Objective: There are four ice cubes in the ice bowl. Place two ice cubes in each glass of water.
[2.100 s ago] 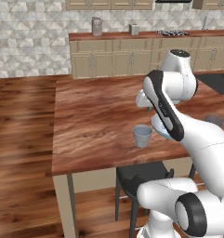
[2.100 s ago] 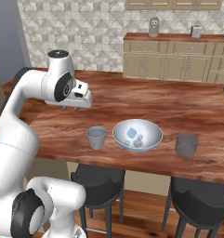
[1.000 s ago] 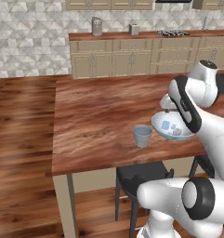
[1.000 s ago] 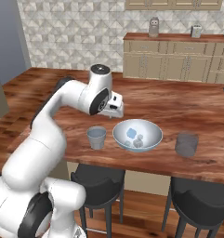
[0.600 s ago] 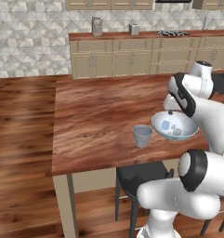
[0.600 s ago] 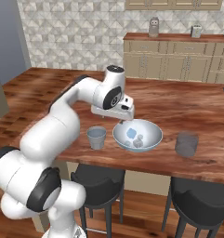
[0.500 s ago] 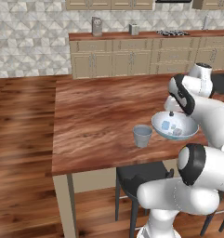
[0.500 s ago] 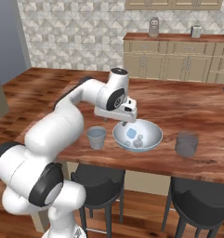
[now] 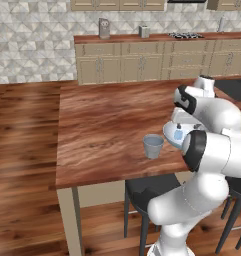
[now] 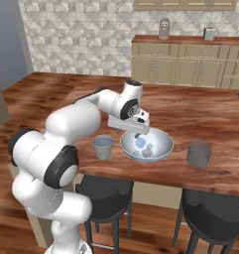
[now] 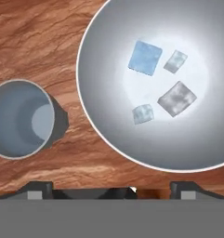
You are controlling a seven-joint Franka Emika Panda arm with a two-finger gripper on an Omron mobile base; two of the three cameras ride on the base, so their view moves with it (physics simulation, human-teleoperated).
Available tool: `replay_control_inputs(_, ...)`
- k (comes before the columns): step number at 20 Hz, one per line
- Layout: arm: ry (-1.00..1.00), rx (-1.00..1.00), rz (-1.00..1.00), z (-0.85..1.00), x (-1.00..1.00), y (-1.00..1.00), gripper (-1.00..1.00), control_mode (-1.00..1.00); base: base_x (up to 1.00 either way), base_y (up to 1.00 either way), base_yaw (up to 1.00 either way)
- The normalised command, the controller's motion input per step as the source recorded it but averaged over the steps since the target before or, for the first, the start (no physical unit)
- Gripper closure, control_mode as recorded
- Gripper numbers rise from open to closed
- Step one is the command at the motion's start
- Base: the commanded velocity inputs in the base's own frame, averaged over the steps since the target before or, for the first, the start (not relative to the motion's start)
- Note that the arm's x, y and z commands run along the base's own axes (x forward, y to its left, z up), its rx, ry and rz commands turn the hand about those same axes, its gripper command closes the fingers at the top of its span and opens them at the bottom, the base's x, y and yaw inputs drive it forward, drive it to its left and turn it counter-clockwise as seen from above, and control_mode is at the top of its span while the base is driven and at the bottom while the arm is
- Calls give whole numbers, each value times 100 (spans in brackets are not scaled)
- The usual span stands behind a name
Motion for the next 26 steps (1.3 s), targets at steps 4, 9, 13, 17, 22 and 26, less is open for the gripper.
replay_control_inputs(4, 4, 0, -2, -21, 4, -33, -100, -100, 0, 0, 0)
replay_control_inputs(9, 0, 0, -3, -32, 43, -18, -100, -100, 0, 0, 0)
replay_control_inputs(13, 0, 0, -1, -36, 60, -2, -100, -100, 0, 0, 0)
replay_control_inputs(17, 0, 0, 0, -35, 30, -9, -100, -100, 0, 0, 0)
replay_control_inputs(22, 0, 0, 0, -16, 42, -8, -100, -100, 0, 0, 0)
replay_control_inputs(26, 0, 0, 0, -18, 37, -12, -100, -100, 0, 0, 0)
